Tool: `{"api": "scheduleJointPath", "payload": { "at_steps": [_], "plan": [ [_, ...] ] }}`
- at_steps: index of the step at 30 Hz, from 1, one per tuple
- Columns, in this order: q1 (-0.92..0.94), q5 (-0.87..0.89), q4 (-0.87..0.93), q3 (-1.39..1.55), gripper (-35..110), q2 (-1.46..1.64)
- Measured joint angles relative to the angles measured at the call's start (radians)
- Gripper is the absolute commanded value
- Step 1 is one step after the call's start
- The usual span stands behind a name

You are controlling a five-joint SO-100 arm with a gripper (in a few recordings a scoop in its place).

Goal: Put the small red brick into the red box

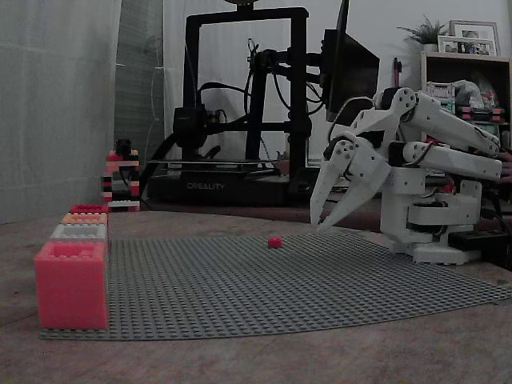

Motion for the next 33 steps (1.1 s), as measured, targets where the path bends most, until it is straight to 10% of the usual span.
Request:
{"api": "scheduleJointPath", "payload": {
  "at_steps": [18,33],
  "plan": [
    [0.0,0.014,-0.012,0.0,0,-0.032],
    [0.265,0.118,-0.284,-0.552,14,-0.997]
  ]
}}
